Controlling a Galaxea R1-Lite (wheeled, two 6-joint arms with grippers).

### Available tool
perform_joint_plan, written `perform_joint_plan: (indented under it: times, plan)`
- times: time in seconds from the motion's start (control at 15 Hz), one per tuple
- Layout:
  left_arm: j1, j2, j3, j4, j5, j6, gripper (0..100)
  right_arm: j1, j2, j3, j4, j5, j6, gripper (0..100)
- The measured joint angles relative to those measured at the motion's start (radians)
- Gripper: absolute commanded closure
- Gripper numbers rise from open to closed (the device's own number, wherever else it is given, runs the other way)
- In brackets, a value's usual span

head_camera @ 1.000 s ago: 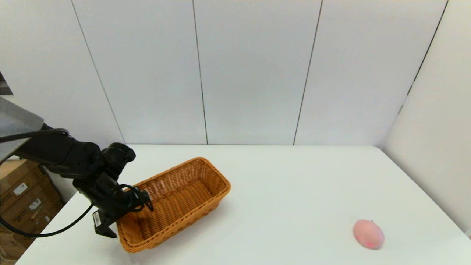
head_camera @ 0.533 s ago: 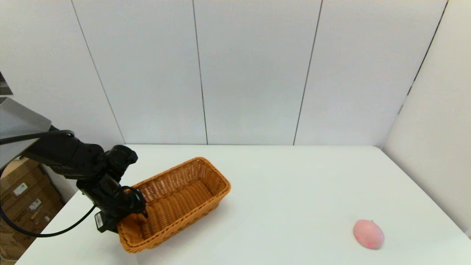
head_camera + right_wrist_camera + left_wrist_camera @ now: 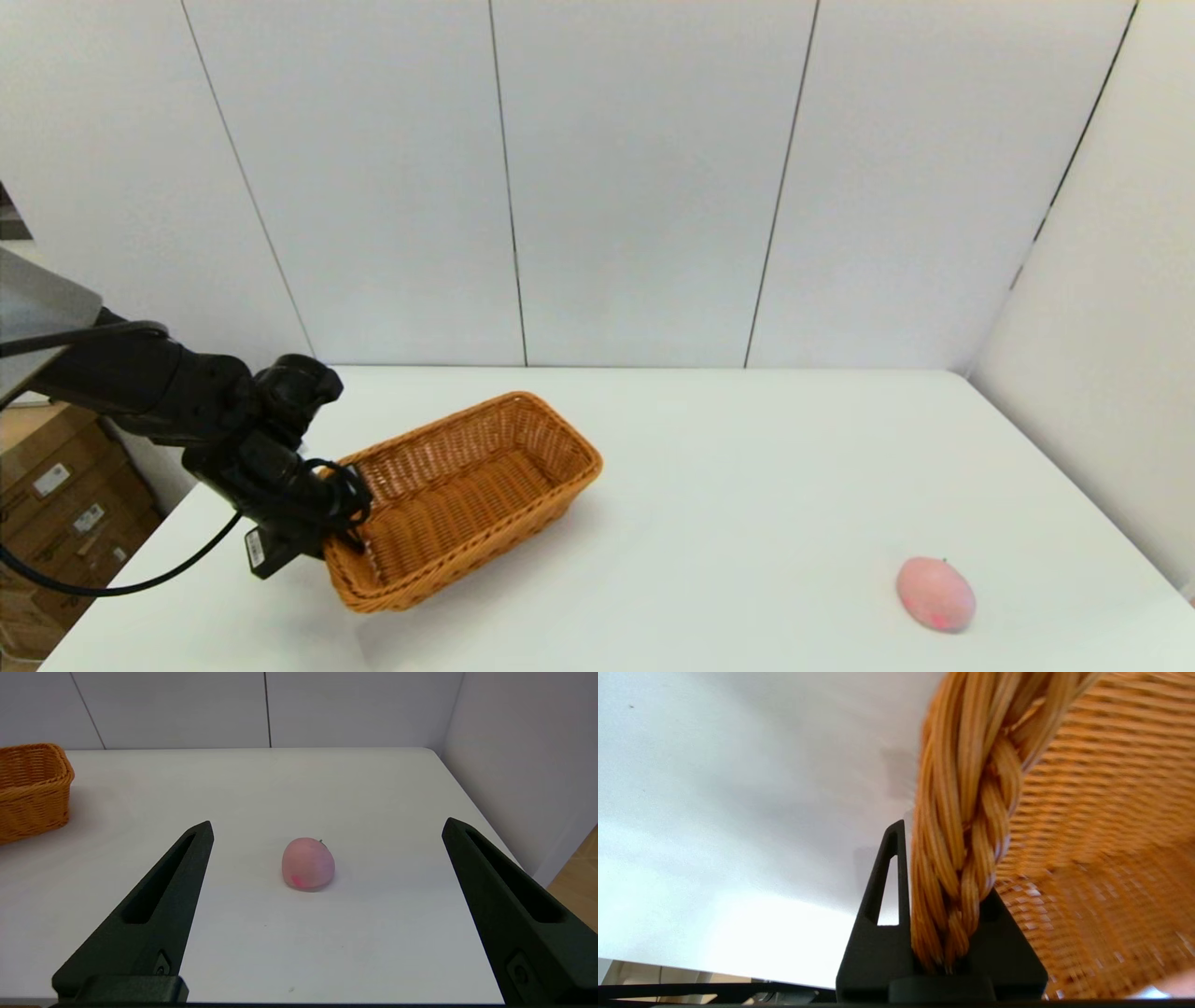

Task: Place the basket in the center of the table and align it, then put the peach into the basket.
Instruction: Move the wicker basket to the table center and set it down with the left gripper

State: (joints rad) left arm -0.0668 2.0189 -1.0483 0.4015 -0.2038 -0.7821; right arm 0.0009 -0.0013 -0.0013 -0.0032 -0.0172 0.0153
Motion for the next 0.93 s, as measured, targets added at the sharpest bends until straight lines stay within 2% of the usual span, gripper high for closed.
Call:
perform_joint_plan:
  times: [0.33, 0.6, 0.93]
  plan:
    - [-0.145, -0.140, -0.043, 0.002, -0.068, 0.046, 100, 0.000, 0.000, 0.000, 0.001, 0.000, 0.000, 0]
    - [-0.277, -0.134, -0.124, -0.001, -0.105, 0.049, 100, 0.000, 0.000, 0.000, 0.000, 0.000, 0.000, 0]
    - [-0.338, -0.011, -0.177, -0.071, -0.112, 0.108, 100, 0.000, 0.000, 0.000, 0.000, 0.000, 0.000, 0]
